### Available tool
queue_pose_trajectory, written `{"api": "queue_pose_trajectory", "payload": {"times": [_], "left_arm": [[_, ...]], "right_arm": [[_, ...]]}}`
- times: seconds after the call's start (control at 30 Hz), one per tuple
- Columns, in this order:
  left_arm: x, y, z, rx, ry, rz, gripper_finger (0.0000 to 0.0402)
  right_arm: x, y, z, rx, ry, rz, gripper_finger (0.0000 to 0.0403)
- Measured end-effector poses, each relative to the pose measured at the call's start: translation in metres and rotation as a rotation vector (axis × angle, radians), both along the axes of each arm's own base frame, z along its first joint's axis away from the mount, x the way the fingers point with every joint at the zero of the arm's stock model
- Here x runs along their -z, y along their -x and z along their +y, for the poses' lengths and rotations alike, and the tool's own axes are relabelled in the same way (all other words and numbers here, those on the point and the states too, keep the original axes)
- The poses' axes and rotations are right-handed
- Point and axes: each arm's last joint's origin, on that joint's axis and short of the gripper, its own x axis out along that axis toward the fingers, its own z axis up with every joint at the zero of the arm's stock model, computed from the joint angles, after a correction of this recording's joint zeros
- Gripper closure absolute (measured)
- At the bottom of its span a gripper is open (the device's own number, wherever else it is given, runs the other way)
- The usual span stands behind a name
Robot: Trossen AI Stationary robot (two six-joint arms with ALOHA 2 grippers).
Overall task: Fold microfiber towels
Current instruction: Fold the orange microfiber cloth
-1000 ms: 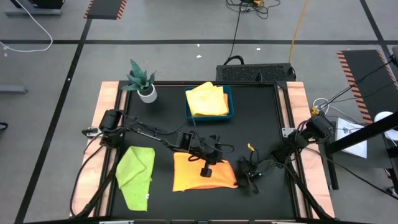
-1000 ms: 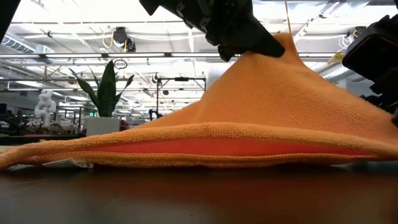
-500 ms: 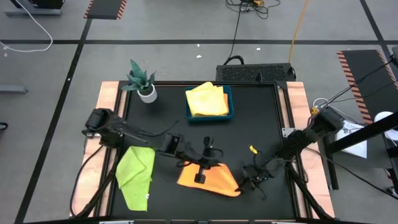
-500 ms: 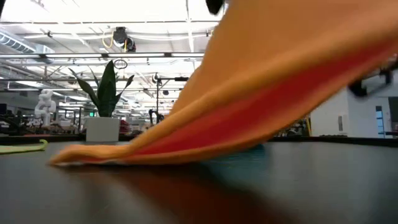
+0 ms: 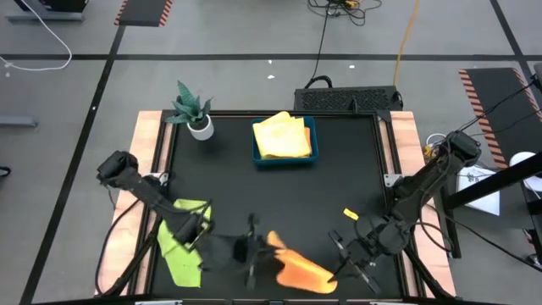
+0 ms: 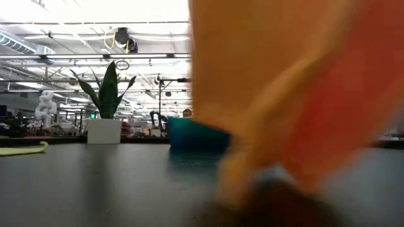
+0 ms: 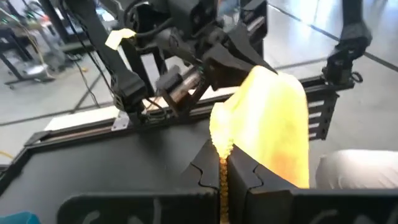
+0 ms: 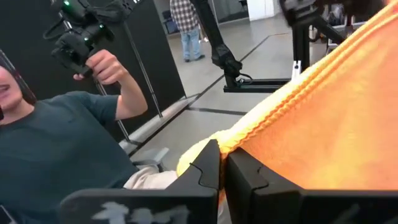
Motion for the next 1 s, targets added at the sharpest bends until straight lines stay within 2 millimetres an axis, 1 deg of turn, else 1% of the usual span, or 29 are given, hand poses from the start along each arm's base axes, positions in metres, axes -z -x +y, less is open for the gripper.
{"api": "queue_pose_trajectory", "payload": {"times": [0.13, 0.3, 0.37, 0.47, 0.57, 0.63, 0.73, 0.83, 0.9, 1.0], "left_arm": [[-0.005, 0.019, -0.026, -0.024, 0.046, -0.053, 0.04], [-0.008, 0.039, -0.049, -0.061, 0.095, -0.1, 0.0401], [-0.008, 0.042, -0.051, -0.078, 0.13, -0.096, 0.0401], [-0.002, 0.041, -0.048, -0.113, 0.174, -0.051, 0.0399], [0.012, 0.037, -0.034, -0.187, 0.16, 0.065, 0.0399], [0.022, 0.033, -0.02, -0.261, 0.152, 0.145, 0.04], [0.04, 0.024, 0.004, -0.358, 0.127, 0.214, 0.0397], [0.057, 0.014, 0.029, -0.43, 0.078, 0.263, 0.0394], [0.069, 0.006, 0.05, -0.471, 0.049, 0.288, 0.0397], [0.091, -0.004, 0.082, -0.499, 0.051, 0.353, 0.0398]], "right_arm": [[-0.02, -0.004, 0.005, 0.001, 0.003, 0.032, 0.0402], [-0.032, -0.005, 0.006, 0.011, -0.04, 0.048, 0.0402], [-0.034, -0.005, 0.005, 0.023, -0.055, 0.053, 0.0402], [-0.031, -0.007, -0.001, 0.06, -0.059, 0.106, 0.0403], [-0.022, -0.011, -0.011, 0.169, -0.025, 0.203, 0.0403], [-0.012, -0.014, -0.02, 0.268, 0.003, 0.298, 0.0403], [0.003, -0.02, -0.038, 0.416, 0.071, 0.431, 0.0403], [0.016, -0.024, -0.058, 0.543, 0.152, 0.535, 0.0403], [0.021, -0.027, -0.07, 0.592, 0.187, 0.572, 0.0403], [0.029, -0.032, -0.087, 0.638, 0.249, 0.601, 0.0403]]}}
